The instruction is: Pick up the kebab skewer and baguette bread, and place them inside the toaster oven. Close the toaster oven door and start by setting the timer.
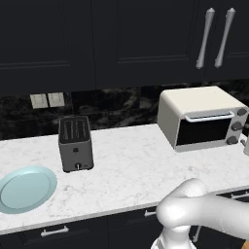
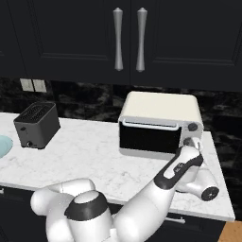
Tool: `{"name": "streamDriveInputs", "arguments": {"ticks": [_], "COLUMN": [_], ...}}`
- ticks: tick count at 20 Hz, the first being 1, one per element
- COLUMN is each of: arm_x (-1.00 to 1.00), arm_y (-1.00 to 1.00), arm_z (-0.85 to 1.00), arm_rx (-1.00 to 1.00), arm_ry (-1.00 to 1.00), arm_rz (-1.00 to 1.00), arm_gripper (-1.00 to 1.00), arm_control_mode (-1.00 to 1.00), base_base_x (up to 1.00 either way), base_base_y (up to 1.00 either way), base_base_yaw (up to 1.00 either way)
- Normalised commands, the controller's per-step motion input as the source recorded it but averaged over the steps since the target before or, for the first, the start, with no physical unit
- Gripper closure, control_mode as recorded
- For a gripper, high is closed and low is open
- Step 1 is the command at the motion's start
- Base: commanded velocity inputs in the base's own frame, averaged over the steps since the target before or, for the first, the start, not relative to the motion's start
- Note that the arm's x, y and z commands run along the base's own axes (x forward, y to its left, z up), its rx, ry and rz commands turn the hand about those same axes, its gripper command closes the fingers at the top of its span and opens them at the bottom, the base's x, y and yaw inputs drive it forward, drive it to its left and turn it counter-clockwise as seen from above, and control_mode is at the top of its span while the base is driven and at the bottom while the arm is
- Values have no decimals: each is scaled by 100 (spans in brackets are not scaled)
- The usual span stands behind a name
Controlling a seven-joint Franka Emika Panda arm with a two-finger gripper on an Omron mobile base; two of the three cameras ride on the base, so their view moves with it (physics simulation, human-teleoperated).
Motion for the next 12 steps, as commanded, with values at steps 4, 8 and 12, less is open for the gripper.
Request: {"name": "streamDriveInputs", "arguments": {"ticks": [4,8,12], "arm_x": [0,1,6], "arm_y": [1,4,0], "arm_z": [0,4,26], "arm_rx": [0,-1,-1], "arm_ry": [-13,-3,0], "arm_rz": [-19,-19,-13], "arm_gripper": [-100,-100,-100], "arm_control_mode": [-100,-100,-100], "base_base_x": [0,0,0], "base_base_y": [0,0,0], "base_base_yaw": [0,0,0]}}
